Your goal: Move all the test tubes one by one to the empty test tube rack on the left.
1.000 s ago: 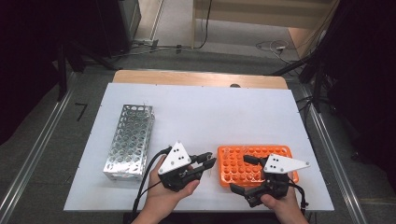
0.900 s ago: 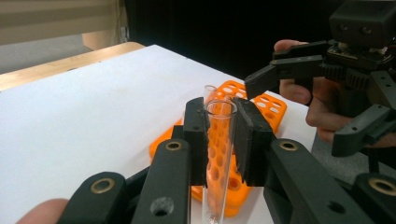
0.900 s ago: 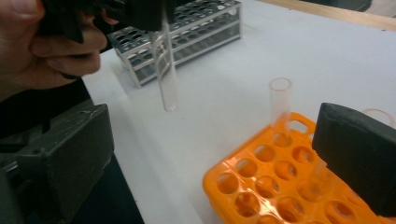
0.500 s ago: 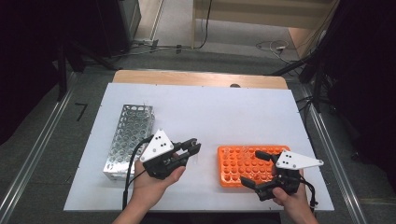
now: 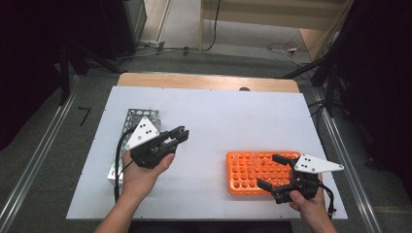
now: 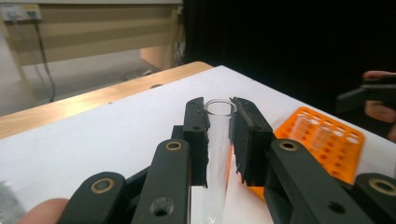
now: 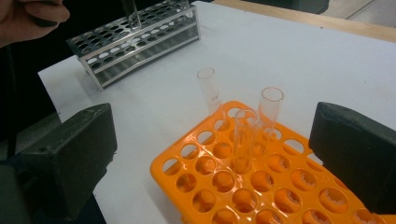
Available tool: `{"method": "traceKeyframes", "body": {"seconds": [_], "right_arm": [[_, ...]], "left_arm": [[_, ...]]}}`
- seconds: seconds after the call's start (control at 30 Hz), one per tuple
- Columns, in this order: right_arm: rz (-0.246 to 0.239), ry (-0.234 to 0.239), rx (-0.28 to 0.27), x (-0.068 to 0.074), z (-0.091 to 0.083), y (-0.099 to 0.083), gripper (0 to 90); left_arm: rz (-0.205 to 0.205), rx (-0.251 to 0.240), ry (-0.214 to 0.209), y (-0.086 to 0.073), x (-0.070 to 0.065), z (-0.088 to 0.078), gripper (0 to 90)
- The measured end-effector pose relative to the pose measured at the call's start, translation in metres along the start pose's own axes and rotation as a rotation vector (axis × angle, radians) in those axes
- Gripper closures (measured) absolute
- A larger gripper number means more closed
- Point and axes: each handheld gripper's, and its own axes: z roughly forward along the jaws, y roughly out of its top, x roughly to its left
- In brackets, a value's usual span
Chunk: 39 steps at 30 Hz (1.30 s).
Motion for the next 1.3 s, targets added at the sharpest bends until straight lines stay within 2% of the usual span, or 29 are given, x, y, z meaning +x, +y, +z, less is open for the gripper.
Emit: {"method": "traceKeyframes", "body": {"seconds": [0.27,0.5,0.77,1.17,1.3], "right_arm": [[0.011,-0.008,-0.005,-0.006,-0.003,-0.001,0.0],[0.026,-0.013,0.006,-0.011,-0.002,-0.002,0.0],[0.023,-0.024,0.005,-0.012,-0.004,-0.003,0.0],[0.024,-0.032,0.007,-0.013,-0.004,-0.003,0.0],[0.020,-0.033,0.005,-0.013,-0.004,-0.003,0.0]], "left_arm": [[-0.024,-0.012,0.089,0.007,0.034,-0.006,76.6],[-0.045,-0.021,0.150,0.012,0.061,-0.005,76.5],[-0.053,-0.009,0.206,0.014,0.082,-0.001,76.5],[-0.060,-0.003,0.299,0.009,0.107,0.007,76.5],[-0.065,0.007,0.316,0.005,0.114,0.013,76.5]]}}
